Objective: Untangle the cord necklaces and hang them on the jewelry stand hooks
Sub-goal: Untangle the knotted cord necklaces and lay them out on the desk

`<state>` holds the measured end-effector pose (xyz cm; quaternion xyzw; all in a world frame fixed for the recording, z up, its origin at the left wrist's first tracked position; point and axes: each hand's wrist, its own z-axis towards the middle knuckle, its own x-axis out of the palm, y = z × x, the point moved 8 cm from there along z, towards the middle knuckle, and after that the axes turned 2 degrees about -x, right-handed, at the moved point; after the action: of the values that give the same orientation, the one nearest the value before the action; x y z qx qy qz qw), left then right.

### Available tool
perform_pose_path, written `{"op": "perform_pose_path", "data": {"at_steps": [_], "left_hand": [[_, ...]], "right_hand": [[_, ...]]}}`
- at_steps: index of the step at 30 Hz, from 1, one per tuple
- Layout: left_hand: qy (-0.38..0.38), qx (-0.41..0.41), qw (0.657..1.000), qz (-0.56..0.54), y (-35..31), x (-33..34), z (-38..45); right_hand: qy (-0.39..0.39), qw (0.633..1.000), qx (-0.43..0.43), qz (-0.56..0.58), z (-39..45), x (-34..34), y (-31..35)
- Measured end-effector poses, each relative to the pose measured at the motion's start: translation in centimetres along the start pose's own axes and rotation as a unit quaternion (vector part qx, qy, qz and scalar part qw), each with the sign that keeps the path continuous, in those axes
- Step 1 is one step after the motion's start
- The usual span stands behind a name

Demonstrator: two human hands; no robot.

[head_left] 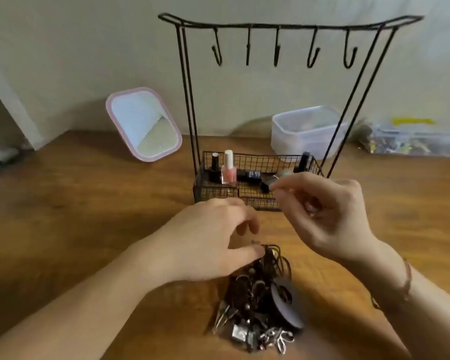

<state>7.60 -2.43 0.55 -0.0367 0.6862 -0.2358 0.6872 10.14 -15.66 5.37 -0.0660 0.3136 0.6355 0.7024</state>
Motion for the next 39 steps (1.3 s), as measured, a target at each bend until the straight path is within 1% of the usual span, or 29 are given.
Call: {"op": "perform_pose_path", "data": {"at_steps": [1, 3, 5, 6, 8, 10, 11, 13, 16, 19, 23, 24, 26, 28, 30, 31, 33, 35, 37, 39], "left_hand": [[0.031, -0.008, 0.999, -0.021, 0.0, 1.3, -0.2], [0.102, -0.026, 0.993, -0.051, 0.6, 3.8, -0.6], [0.145, -0.043, 0.986, -0.070, 0.9, 5.3, -1.1], [0.140, -0.040, 0.987, -0.067, 1.0, 5.4, -1.2], [0.086, -0.041, 0.993, -0.076, 1.8, 4.7, -1.1], [0.022, -0.048, 0.995, -0.082, 3.0, 3.9, -1.2], [-0.004, -0.051, 0.996, -0.078, 3.7, 3.5, -1.3], [-0.031, -0.051, 0.996, -0.064, 4.6, 2.9, -1.5], [-0.033, -0.038, 0.998, -0.035, 4.9, 2.4, -1.6], [-0.038, -0.016, 0.999, 0.004, 4.2, 2.4, -1.6], [-0.072, 0.005, 0.997, -0.001, 3.7, 2.8, -1.4], [-0.077, 0.008, 0.997, -0.006, 3.6, 2.9, -1.4], [-0.079, 0.016, 0.997, -0.012, 3.3, 3.0, -1.4], [-0.067, 0.021, 0.997, -0.020, 3.1, 3.4, -1.4], [-0.048, 0.021, 0.998, -0.016, 3.1, 4.0, -1.3], [-0.042, 0.020, 0.999, -0.015, 3.1, 4.2, -1.2], [-0.036, 0.016, 0.999, -0.025, 3.2, 4.3, -1.1], [-0.030, 0.015, 0.999, -0.028, 3.2, 4.2, -1.1], [-0.032, 0.016, 0.999, -0.026, 3.3, 4.0, -1.1], [-0.034, 0.012, 0.999, -0.020, 3.5, 3.9, -1.1]], "right_hand": [[0.012, 0.999, 0.035, 0.009, -1.2, 0.4, -0.2], [0.085, 0.993, 0.076, 0.035, -2.8, 1.3, -0.6], [0.219, 0.969, 0.083, 0.073, -4.0, 2.8, 0.1], [0.290, 0.952, 0.069, 0.066, -4.7, 3.7, 0.6], [0.412, 0.910, 0.050, 0.002, -6.3, 5.3, 0.7], [0.473, 0.878, 0.057, -0.031, -7.6, 6.1, 0.3], [0.473, 0.879, 0.064, -0.020, -7.7, 6.0, 0.2], [0.451, 0.889, 0.081, 0.006, -7.3, 4.8, -0.3], [0.394, 0.912, 0.107, 0.039, -6.4, 2.6, -1.5], [0.330, 0.936, 0.120, 0.024, -6.1, 1.2, -3.2], [0.347, 0.929, 0.123, -0.024, -6.5, 1.0, -4.6], [0.338, 0.933, 0.117, -0.041, -6.3, 0.8, -4.5], [0.294, 0.947, 0.112, -0.055, -5.7, 0.6, -4.0], [0.222, 0.966, 0.123, -0.058, -5.2, 0.8, -3.6], [0.167, 0.971, 0.148, -0.090, -5.2, 1.6, -4.0], [0.170, 0.964, 0.164, -0.122, -5.4, 2.3, -4.4], [0.228, 0.939, 0.189, -0.177, -6.3, 3.5, -5.4], [0.277, 0.919, 0.214, -0.180, -6.9, 3.6, -6.3], [0.282, 0.920, 0.232, -0.143, -6.9, 2.8, -6.5], [0.248, 0.940, 0.224, -0.068, -6.4, 1.9, -6.4]]}}
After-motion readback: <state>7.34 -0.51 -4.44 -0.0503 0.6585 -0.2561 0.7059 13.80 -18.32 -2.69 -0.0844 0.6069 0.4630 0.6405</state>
